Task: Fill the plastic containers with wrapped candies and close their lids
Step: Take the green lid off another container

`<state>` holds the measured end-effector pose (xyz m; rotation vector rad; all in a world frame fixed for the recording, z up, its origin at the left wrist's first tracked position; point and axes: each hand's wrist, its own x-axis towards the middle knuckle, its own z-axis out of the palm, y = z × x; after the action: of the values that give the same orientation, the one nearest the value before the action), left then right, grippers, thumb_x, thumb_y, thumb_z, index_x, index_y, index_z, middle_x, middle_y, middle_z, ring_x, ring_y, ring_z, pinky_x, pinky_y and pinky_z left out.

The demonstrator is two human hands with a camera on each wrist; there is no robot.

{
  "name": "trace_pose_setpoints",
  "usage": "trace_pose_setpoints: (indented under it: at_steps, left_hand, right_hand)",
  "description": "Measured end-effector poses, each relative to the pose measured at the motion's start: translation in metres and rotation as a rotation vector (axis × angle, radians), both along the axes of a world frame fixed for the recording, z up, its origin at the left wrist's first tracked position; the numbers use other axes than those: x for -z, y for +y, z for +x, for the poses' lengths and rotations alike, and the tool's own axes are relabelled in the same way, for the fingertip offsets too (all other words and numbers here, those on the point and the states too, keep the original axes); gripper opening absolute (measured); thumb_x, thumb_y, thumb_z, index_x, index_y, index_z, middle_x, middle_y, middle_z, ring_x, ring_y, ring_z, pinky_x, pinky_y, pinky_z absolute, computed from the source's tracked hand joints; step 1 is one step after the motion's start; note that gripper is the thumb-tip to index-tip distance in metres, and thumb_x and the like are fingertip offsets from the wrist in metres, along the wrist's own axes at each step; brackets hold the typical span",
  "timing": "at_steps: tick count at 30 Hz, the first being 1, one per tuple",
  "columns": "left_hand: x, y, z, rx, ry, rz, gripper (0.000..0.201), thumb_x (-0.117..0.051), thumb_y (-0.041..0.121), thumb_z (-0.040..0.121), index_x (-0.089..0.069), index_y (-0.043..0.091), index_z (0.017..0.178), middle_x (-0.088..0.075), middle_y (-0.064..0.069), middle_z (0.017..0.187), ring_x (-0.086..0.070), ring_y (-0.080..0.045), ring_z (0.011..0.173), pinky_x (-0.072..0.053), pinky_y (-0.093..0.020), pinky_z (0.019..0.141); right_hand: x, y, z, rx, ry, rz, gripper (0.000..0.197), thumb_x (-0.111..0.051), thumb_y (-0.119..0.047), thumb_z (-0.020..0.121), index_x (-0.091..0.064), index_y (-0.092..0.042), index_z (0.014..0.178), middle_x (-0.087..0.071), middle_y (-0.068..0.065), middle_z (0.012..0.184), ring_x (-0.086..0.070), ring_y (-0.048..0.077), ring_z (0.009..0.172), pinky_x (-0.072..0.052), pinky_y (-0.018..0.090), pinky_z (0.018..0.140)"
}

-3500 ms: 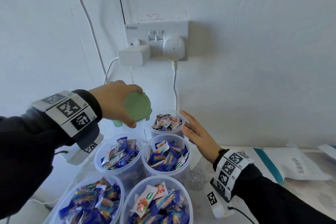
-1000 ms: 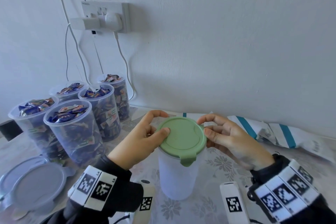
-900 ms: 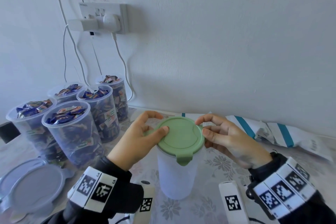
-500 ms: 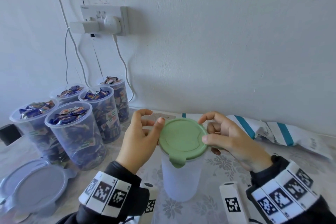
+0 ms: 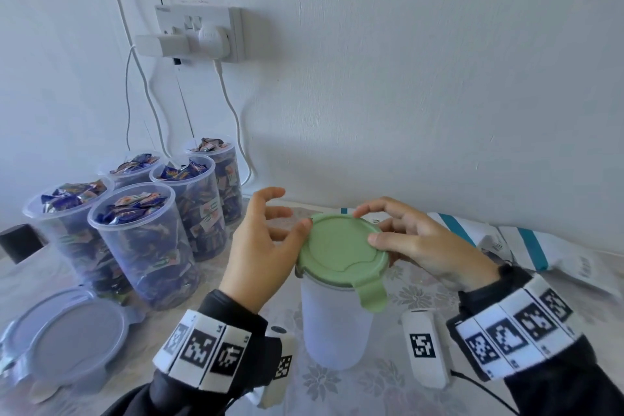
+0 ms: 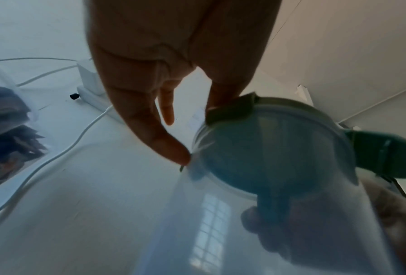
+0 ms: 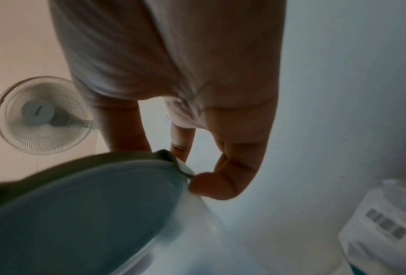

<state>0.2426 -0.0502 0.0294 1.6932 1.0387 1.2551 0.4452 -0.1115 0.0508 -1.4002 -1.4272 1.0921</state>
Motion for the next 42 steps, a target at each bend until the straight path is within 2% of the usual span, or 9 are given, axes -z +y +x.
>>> trace_pose_setpoints:
  at_steps: [6, 10, 13, 21, 26, 29, 32, 36, 42]
  left_hand:
    - [-0.003, -0.019, -0.002, -0.037, 0.192, 0.028, 0.04, -0.067, 0.04, 0.077, -0.049, 0.026, 0.11, -0.06, 0.001, 0.079, -0.061, -0.014, 0.063, -0.055, -0.033, 0.062]
    - [-0.001, -0.015, 0.0, -0.014, 0.19, -0.035, 0.021, -0.063, 0.034, 0.083, -0.054, 0.024, 0.099, -0.06, -0.003, 0.073, -0.055, -0.013, 0.052, -0.048, -0.024, 0.053]
    - [0.003, -0.013, 0.002, 0.052, 0.131, -0.116, 0.014, -0.06, 0.03, 0.086, -0.052, 0.026, 0.096, -0.05, -0.004, 0.066, -0.046, -0.011, 0.047, -0.039, -0.022, 0.049]
    - [0.002, -0.008, 0.002, 0.094, 0.136, -0.13, 0.015, -0.059, 0.029, 0.088, -0.053, 0.017, 0.095, -0.044, 0.004, 0.055, -0.038, 0.0, 0.039, -0.034, -0.017, 0.046]
    - [0.001, -0.012, -0.001, -0.024, 0.249, 0.001, 0.031, -0.059, 0.045, 0.083, -0.051, 0.021, 0.102, -0.054, 0.002, 0.073, -0.047, -0.006, 0.058, -0.037, -0.012, 0.052]
    - [0.0, -0.021, -0.004, 0.069, 0.298, 0.139, 0.078, -0.053, 0.078, 0.065, -0.038, 0.031, 0.126, -0.055, 0.01, 0.105, -0.053, 0.0, 0.092, -0.042, -0.01, 0.076]
    - [-0.002, -0.036, -0.002, 0.22, 0.39, 0.223, 0.104, -0.06, 0.083, 0.05, -0.022, 0.04, 0.136, -0.044, 0.017, 0.128, -0.041, 0.001, 0.12, -0.036, -0.017, 0.098]
    - [-0.009, -0.043, -0.002, 0.141, 0.315, 0.39, 0.088, -0.065, 0.068, 0.058, -0.035, 0.032, 0.133, -0.042, 0.021, 0.127, -0.035, 0.011, 0.119, -0.024, 0.003, 0.091]
    - [-0.014, -0.037, -0.043, -0.017, 0.255, 0.36, 0.079, -0.064, 0.065, 0.058, -0.044, 0.032, 0.126, -0.046, 0.019, 0.124, -0.036, 0.013, 0.118, -0.035, -0.009, 0.092]
  right_hand:
    - [0.009, -0.003, -0.003, -0.005, 0.113, 0.016, 0.014, -0.064, -0.015, 0.083, -0.067, -0.026, 0.089, -0.043, 0.005, 0.069, -0.039, 0.013, 0.057, -0.036, 0.016, 0.052]
    - [0.011, -0.006, -0.005, 0.053, 0.084, 0.082, 0.02, -0.059, -0.005, 0.088, -0.067, -0.022, 0.081, -0.04, 0.01, 0.068, -0.029, 0.016, 0.055, -0.026, 0.023, 0.051]
    - [0.012, -0.008, -0.007, 0.076, 0.065, 0.103, 0.018, -0.059, -0.005, 0.088, -0.068, -0.02, 0.082, -0.046, -0.001, 0.062, -0.027, 0.015, 0.053, -0.024, 0.024, 0.051]
    - [0.012, -0.011, -0.01, 0.143, -0.022, 0.17, 0.014, -0.061, -0.005, 0.087, -0.07, -0.015, 0.089, -0.051, -0.015, 0.056, -0.036, 0.001, 0.043, -0.029, 0.009, 0.045]
    - [0.013, -0.013, -0.011, 0.163, -0.061, 0.192, 0.01, -0.064, -0.012, 0.086, -0.07, -0.02, 0.089, -0.058, -0.008, 0.059, -0.043, 0.005, 0.047, -0.035, 0.01, 0.05]
    - [0.012, -0.015, -0.014, 0.196, -0.081, 0.246, 0.005, -0.071, -0.023, 0.082, -0.071, -0.027, 0.086, -0.067, 0.015, 0.081, -0.057, 0.034, 0.069, -0.047, 0.036, 0.067]
    - [0.006, -0.019, -0.019, 0.214, -0.077, 0.324, 0.006, -0.072, -0.027, 0.08, -0.071, -0.029, 0.086, -0.069, 0.001, 0.076, -0.057, 0.026, 0.067, -0.048, 0.03, 0.064]
    - [-0.008, -0.026, -0.03, 0.166, 0.035, 0.525, 0.03, -0.061, -0.04, 0.08, -0.062, -0.033, 0.109, -0.058, -0.004, 0.073, -0.048, 0.024, 0.062, -0.045, 0.028, 0.06]
    - [0.005, -0.024, -0.031, 0.154, -0.024, 0.509, 0.042, -0.044, -0.053, 0.082, -0.053, -0.035, 0.119, -0.062, -0.006, 0.101, -0.057, 0.005, 0.095, -0.043, 0.017, 0.084]
